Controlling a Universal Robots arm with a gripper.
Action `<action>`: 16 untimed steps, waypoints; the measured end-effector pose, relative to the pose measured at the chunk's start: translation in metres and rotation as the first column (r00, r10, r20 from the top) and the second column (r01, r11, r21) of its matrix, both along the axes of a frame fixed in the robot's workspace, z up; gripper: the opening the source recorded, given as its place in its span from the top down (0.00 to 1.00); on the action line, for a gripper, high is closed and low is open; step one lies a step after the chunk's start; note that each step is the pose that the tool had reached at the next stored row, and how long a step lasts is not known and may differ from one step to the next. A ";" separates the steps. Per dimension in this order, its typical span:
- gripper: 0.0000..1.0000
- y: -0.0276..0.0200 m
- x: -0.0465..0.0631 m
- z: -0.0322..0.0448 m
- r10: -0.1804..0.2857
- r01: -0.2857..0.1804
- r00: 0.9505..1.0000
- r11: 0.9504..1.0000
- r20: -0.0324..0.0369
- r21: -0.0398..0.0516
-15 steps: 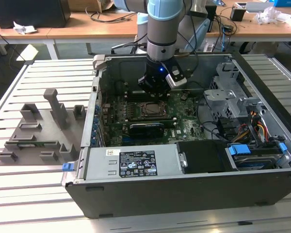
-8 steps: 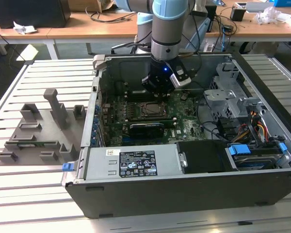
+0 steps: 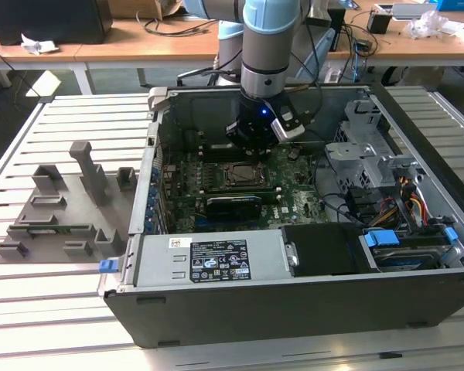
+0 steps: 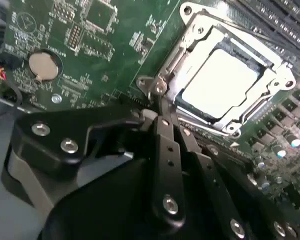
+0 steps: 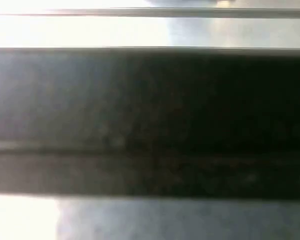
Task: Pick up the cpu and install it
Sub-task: 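Install the first cpu locking lever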
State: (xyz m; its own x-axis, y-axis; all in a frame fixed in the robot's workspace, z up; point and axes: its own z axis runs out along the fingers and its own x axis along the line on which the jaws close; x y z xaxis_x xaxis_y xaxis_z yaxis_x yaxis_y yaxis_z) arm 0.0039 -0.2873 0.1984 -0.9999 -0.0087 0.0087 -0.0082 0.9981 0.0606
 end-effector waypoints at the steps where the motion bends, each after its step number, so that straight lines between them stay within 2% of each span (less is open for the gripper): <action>1: 0.89 0.0003 0.000 0.0032 0.000 0.000 1.000 1.000 0.001 0.002; 2: 0.89 -0.0001 0.000 0.0085 0.000 0.000 1.000 1.000 0.001 0.000; 3: 0.89 -0.0001 0.000 0.0099 0.000 0.000 1.000 1.000 0.001 0.000; 9: 0.89 -0.0002 -0.019 0.0107 0.002 -0.002 1.000 1.000 0.003 0.001; 11: 0.89 -0.0001 -0.031 0.0107 0.002 -0.002 1.000 1.000 0.005 0.001; 16: 0.89 0.0031 -0.032 0.0107 0.006 -0.006 1.000 1.000 0.005 0.001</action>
State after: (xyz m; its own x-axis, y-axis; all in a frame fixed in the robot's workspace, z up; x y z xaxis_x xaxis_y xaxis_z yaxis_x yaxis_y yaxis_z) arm -0.0286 -0.2842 0.2091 -0.9999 -0.0147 0.0037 -0.0144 0.9980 0.0618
